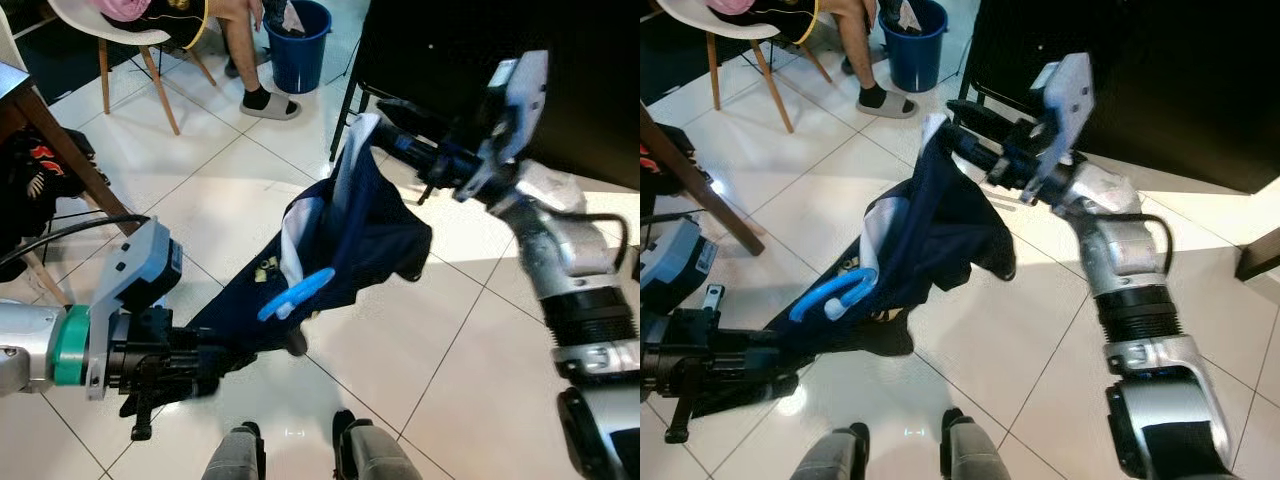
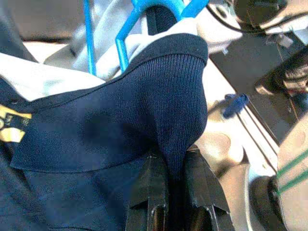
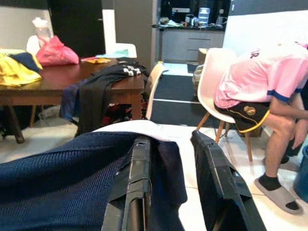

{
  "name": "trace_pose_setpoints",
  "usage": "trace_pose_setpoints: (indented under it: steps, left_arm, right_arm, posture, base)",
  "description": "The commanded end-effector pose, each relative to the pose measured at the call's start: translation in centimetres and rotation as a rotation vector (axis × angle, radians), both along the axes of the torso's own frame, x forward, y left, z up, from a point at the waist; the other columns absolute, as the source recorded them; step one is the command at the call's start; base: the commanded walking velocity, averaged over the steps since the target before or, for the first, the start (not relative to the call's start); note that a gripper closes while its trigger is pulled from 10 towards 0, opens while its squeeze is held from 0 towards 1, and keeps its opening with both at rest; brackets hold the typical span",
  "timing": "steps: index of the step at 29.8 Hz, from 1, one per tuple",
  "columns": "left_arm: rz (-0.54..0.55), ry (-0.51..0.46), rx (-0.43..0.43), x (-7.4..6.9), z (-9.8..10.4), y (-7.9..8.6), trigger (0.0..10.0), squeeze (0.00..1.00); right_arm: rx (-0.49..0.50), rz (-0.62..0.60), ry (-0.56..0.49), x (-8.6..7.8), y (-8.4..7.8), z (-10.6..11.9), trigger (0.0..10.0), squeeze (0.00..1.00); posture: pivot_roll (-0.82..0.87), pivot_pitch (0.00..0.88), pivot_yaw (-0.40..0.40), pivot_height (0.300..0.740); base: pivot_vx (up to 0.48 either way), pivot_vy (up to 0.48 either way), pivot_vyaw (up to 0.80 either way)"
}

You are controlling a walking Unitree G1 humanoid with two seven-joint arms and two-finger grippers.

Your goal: Hang hanger

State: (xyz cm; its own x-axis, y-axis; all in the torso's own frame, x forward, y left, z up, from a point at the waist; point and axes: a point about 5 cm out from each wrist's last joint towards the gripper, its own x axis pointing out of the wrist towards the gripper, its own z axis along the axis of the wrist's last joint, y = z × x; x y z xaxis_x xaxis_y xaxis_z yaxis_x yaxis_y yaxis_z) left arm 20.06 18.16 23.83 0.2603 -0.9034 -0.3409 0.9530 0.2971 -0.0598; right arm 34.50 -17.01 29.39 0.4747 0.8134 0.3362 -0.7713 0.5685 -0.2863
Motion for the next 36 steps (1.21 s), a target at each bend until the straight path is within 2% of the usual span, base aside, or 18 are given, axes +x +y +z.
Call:
trace_pose_setpoints:
  steps: [1,2,5,6,8,9,10,11,17,18,23,25,28,29,30,33,35,36]
  left_arm:
    - [-0.038,0.012,-0.002,-0.5,-0.1,-0.4,10.0,0.0]
    - [-0.017,-0.006,-0.029,-0.1,0.2,-0.5,10.0,0.0]
    - [-0.017,-0.006,-0.029,-0.1,0.2,-0.5,10.0,0.0]
    - [-0.004,-0.022,-0.051,0.2,0.4,-0.7,10.0,0.0]
    - [-0.004,-0.022,-0.051,0.2,0.4,-0.7,10.0,0.0]
    - [0.004,-0.033,-0.067,0.4,0.6,-0.9,10.0,0.0]
    - [0.004,-0.033,-0.067,0.4,0.6,-0.9,10.0,0.0]
    - [0.008,-0.039,-0.077,0.5,0.7,-1.0,10.0,0.0]
    - [0.014,-0.043,-0.086,0.5,0.7,-1.3,10.0,0.0]
    - [0.016,-0.043,-0.089,0.5,0.7,-1.3,10.0,0.0]
    - [0.022,-0.041,-0.095,0.6,0.7,-1.5,10.0,0.0]
    - [0.022,-0.04,-0.096,0.6,0.7,-1.5,10.0,0.0]
    - [0.021,-0.038,-0.1,0.5,0.6,-1.7,10.0,0.0]
    - [0.023,-0.038,-0.103,0.4,0.6,-1.8,10.0,0.0]
    - [0.023,-0.038,-0.103,0.4,0.6,-1.8,10.0,0.0]
    - [0.026,-0.035,-0.111,0.2,0.5,-1.9,10.0,0.0]
    - [0.026,-0.035,-0.111,0.2,0.5,-1.9,10.0,0.0]
    - [0.025,-0.033,-0.111,0.1,0.5,-2.0,10.0,0.0]
  right_arm:
    - [0.041,-0.012,0.001,-0.2,-0.9,0.2,10.0,0.0]
    - [-0.056,0.006,0.014,-0.8,-1.4,-0.8,10.0,0.0]
    - [-0.056,0.006,0.014,-0.8,-1.4,-0.8,10.0,0.0]
    - [-0.239,0.058,0.016,-1.7,-1.1,-2.5,10.0,0.0]
    - [-0.239,0.058,0.016,-1.7,-1.1,-2.5,10.0,0.0]
    - [-0.405,0.122,0.026,-2.4,-0.4,-4.1,10.0,1.0]
    - [-0.405,0.122,0.026,-2.4,-0.4,-4.1,10.0,1.0]
    - [-0.512,0.187,0.038,-3.1,0.1,-5.1,10.0,1.0]
    - [-0.599,0.255,0.05,-3.7,0.6,-5.3,10.0,1.0]
    - [-0.65,0.294,0.052,-4.1,0.5,-5.2,10.0,0.0]
    - [-0.753,0.332,0.041,-4.2,-0.1,-4.4,10.0,0.0]
    - [-0.772,0.295,0.02,-3.6,-0.9,-3.4,10.0,0.0]
    - [-0.753,0.141,-0.043,-1.9,-2.5,-0.9,10.0,0.0]
    - [-0.713,0.055,-0.071,-1.2,-3.1,0.1,10.0,0.0]
    - [-0.713,0.055,-0.071,-1.2,-3.1,0.1,10.0,0.0]
    - [-0.46,-0.234,-0.161,0.3,-5.3,3.4,10.0,0.0]
    - [-0.46,-0.234,-0.161,0.3,-5.3,3.4,10.0,0.0]
    - [-0.403,-0.278,-0.17,0.4,-5.8,3.9,10.0,0.0]
  posture:
    - [0.03,0.174,0.015,0.74]
    - [0.03,0.172,0.017,0.74]
    - [0.03,0.172,0.017,0.74]
    - [0.03,0.168,0.018,0.74]
    - [0.03,0.168,0.018,0.74]
    - [0.03,0.165,0.014,0.74]
    - [0.03,0.165,0.014,0.74]
    - [0.03,0.165,0.012,0.74]
    - [0.03,0.161,0.01,0.74]
    - [0.03,0.158,0.009,0.74]
    - [0.02,0.151,0.007,0.74]
    - [0.02,0.148,0.005,0.74]
    - [0.02,0.144,-0.003,0.74]
    - [0.02,0.144,-0.004,0.74]
    - [0.02,0.144,-0.004,0.74]
    - [0.02,0.14,-0.008,0.74]
    - [0.02,0.14,-0.008,0.74]
    - [0.02,0.14,-0.008,0.74]
  base:
    - [0.0,0.0,0.0]
    - [0.0,0.0,0.0]
    - [0.0,0.0,0.0]
    - [0.0,0.0,0.0]
    - [0.0,0.0,0.0]
    - [0.0,0.0,0.0]
    - [0.0,0.0,0.0]
    - [0.0,0.0,0.0]
    - [0.0,0.0,0.0]
    - [0.0,0.0,0.0]
    - [0.0,0.0,0.0]
    - [0.0,0.0,0.0]
    - [0.0,0.0,0.0]
    - [0.0,0.0,0.0]
    - [0.0,0.0,0.0]
    - [0.0,0.0,0.0]
    - [0.0,0.0,0.0]
    - [0.0,0.0,0.0]
